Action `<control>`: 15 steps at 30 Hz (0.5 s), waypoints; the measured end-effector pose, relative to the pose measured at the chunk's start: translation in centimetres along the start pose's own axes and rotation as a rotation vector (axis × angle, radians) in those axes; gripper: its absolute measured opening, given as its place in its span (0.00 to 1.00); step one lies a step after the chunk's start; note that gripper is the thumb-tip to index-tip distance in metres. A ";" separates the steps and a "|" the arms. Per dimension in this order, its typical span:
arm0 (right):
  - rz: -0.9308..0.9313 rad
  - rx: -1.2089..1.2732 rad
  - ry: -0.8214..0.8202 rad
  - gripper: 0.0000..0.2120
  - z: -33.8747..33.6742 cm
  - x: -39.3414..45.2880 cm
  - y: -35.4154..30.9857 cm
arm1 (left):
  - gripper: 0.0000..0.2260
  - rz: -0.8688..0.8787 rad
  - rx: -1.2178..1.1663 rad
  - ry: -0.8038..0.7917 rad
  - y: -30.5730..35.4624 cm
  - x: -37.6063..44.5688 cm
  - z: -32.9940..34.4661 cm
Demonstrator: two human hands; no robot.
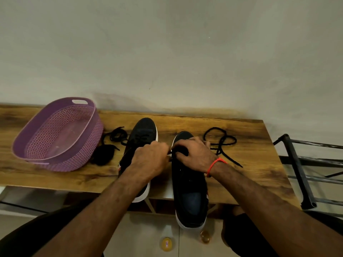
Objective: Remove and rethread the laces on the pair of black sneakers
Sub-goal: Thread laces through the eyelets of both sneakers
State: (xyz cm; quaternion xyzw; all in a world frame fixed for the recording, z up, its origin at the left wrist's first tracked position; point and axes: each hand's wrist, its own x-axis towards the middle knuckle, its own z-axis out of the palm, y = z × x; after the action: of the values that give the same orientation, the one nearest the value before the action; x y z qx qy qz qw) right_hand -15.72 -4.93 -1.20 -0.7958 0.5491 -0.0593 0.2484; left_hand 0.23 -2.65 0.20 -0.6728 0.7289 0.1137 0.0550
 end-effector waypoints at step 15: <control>-0.006 -0.031 -0.037 0.15 0.0 0.1 0.2 | 0.15 -0.188 -0.924 0.486 -4.5 1.3 -3.8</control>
State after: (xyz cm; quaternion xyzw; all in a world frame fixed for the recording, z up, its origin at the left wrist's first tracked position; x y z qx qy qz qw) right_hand -15.84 -5.08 -1.35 -0.8021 0.5428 -0.0370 0.2461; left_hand 4.85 -5.14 3.21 -0.6964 0.5311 0.2583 -0.4077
